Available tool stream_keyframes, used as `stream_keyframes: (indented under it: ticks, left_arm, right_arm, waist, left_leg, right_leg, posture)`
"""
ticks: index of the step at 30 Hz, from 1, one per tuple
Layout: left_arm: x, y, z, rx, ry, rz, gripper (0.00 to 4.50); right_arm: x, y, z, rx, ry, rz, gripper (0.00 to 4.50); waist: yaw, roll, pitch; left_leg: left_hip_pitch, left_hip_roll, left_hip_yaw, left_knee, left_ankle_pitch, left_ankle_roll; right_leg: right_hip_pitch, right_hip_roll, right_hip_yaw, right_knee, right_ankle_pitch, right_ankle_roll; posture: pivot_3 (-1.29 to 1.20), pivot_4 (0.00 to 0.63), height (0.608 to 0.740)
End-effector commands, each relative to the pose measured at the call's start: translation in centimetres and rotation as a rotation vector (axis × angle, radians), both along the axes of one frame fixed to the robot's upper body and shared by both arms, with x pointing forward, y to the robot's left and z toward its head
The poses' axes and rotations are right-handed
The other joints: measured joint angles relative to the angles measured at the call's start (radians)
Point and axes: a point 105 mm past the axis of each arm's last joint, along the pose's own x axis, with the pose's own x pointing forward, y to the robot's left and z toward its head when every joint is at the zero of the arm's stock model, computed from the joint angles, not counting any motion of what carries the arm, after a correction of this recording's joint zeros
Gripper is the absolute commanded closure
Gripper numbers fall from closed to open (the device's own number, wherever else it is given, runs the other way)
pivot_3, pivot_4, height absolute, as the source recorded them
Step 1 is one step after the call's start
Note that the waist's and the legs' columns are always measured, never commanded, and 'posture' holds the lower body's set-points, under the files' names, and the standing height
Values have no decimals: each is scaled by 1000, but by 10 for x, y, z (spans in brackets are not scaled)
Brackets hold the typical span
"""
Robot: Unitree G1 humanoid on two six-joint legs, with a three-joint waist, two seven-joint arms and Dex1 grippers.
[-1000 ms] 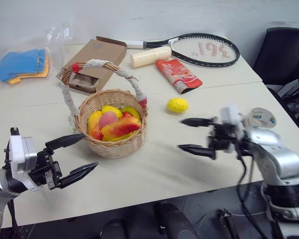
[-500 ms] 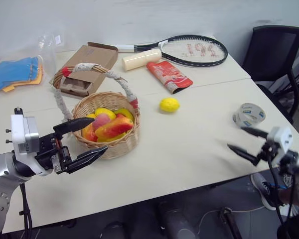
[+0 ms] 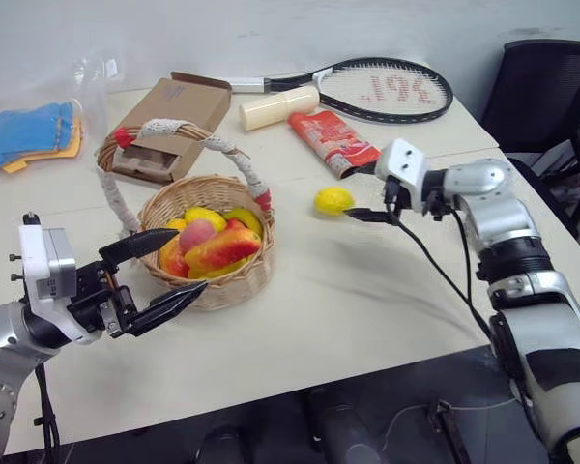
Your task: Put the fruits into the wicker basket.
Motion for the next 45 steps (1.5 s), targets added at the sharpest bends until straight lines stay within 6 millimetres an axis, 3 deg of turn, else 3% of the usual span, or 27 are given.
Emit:
stream_keyframes:
  ticks: [1,8,14,16,19,21,23,27,31,34,36,38,41,45]
  left_arm:
    - [-6,-3,8,-7,-63,18,0]
    - [-6,-1,10,-35,-80,42,0]
    - [-7,-1,11,-34,-85,47,0]
    - [-8,1,12,-33,-92,58,0]
    - [-10,4,13,-22,-104,69,0]
    - [-13,4,11,-15,-90,64,0]
    - [-19,6,6,1,-63,60,0]
    - [-24,23,1,18,-40,107,0]
    - [-30,37,-2,4,-34,165,0]
    - [-32,51,-9,38,-44,250,0]
    - [-34,55,-12,47,-42,267,0]
    - [-37,56,-15,21,-22,276,0]
    - [-44,57,-20,-6,-4,303,0]
    - [-51,57,-22,-28,-2,338,0]
  right_arm:
    - [10,12,2,-21,-11,-15,24]
    - [28,39,-6,-4,-16,-99,24]
    - [31,40,-24,-29,51,-159,24]
    - [31,42,-28,1,72,-169,399]
    - [33,47,-12,90,22,-162,1274]
    - [32,41,-10,81,27,-157,1975]
    - [30,33,-8,66,41,-132,2288]
    - [12,20,10,69,91,30,2288]
    - [-35,29,24,54,208,386,2288]
    - [-82,56,46,130,293,595,2288]
    - [-100,68,51,159,337,643,2288]
    - [-116,101,51,198,361,657,2288]
    - [-124,148,59,312,375,585,2288]
    - [-129,181,61,369,378,499,2288]
  waist:
    - [-2,0,0]
    - [-22,0,0]
    - [-39,0,0]
    - [-44,0,0]
    - [-51,0,0]
    - [-55,0,0]
    - [-56,0,0]
    - [-56,0,0]
    - [-51,1,0]
    - [-48,1,0]
    - [-48,1,1]
    - [-48,1,1]
    - [-51,0,0]
    - [-41,-3,-2]
  left_leg:
    - [0,0,2,1,0,0]
    - [1,0,4,3,1,0]
    - [0,0,4,2,1,0]
    - [0,0,3,2,1,0]
    - [0,0,3,2,1,0]
    - [0,0,3,1,1,-1]
    - [0,0,3,1,1,-1]
    - [-1,0,3,1,1,-1]
    - [0,0,3,1,1,-1]
    - [0,1,-6,1,0,-1]
    - [0,1,-7,1,0,-1]
    - [-1,1,-8,2,0,-1]
    - [-2,1,-9,1,0,-1]
    - [-9,0,-10,2,0,-1]
  right_leg:
    - [-1,0,0,1,0,0]
    - [-1,0,1,5,1,0]
    - [-1,0,1,4,1,0]
    - [-1,0,1,4,1,0]
    - [-1,0,1,4,1,0]
    - [-1,1,1,5,1,0]
    - [-1,1,1,4,1,0]
    - [-2,0,0,3,1,0]
    - [-1,0,0,4,1,0]
    - [-1,1,0,4,1,0]
    - [-2,1,0,4,1,0]
    - [-2,1,-1,5,1,0]
    - [-2,1,-1,4,1,0]
    - [-7,0,-4,3,0,0]
  posture:
    - [0,150,740]
    - [0,150,740]
    - [0,150,740]
    - [0,150,740]
    - [0,150,740]
    - [0,150,740]
    - [0,150,740]
    - [0,150,740]
    - [0,150,740]
    - [0,150,740]
    - [0,150,740]
    - [0,150,740]
    - [0,150,740]
    - [0,150,740]
